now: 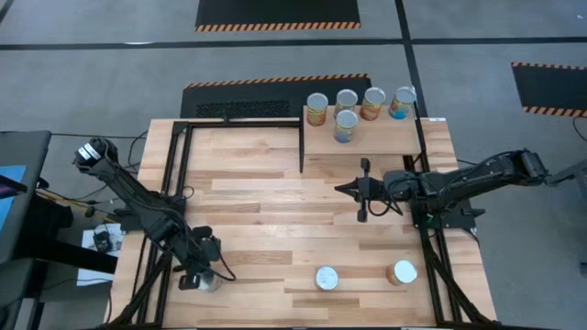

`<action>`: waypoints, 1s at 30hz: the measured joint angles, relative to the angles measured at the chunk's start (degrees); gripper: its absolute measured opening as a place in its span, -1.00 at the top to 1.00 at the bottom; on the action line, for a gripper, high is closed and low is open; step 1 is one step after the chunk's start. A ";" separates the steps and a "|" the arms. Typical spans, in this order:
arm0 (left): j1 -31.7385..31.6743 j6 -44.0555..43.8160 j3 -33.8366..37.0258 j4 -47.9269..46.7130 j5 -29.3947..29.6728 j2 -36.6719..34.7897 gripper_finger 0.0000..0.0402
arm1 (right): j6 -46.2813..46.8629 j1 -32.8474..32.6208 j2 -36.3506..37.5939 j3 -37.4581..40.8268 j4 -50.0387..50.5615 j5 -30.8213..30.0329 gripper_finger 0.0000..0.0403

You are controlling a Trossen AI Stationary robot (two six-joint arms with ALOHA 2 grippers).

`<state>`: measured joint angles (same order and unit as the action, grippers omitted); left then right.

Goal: Pick and place cans onto a shelf
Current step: Move the canned tomatoes to the center of the table

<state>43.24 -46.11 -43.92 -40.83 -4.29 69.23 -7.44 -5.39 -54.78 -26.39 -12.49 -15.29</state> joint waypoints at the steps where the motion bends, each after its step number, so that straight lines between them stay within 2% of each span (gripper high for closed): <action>1: -0.13 0.82 0.00 -0.10 0.02 0.00 0.76 | 0.00 0.00 0.00 0.00 0.00 0.00 0.93; 4: -1.15 3.12 0.03 -0.19 -0.44 -0.18 0.95 | 0.04 0.00 0.00 0.00 0.01 0.00 0.92; 7: -2.74 6.51 0.14 0.01 0.53 -0.95 0.97 | 0.04 0.00 0.00 0.00 0.02 0.00 0.93; 10: -6.05 10.63 0.40 -0.08 4.06 -2.11 1.00 | 0.04 0.00 0.00 0.00 0.02 0.00 0.94; 17: -21.75 18.03 0.44 2.67 9.61 -2.43 1.00 | -0.10 0.00 0.13 0.00 0.02 0.00 0.93; 23: -34.56 26.77 0.41 12.97 9.44 -1.32 1.00 | -0.52 0.00 0.15 0.00 0.05 0.00 0.94; 28: -44.11 30.55 0.38 16.73 8.95 0.47 1.00 | -0.59 0.02 0.15 0.00 0.07 -0.01 0.93; 30: -47.60 32.07 0.35 19.28 7.05 2.08 1.00 | -0.74 0.02 0.15 0.00 0.04 0.00 0.93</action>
<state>-4.35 -14.05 -43.57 -21.55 2.75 71.31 -8.18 -5.37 -54.63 -26.39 -12.45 -15.29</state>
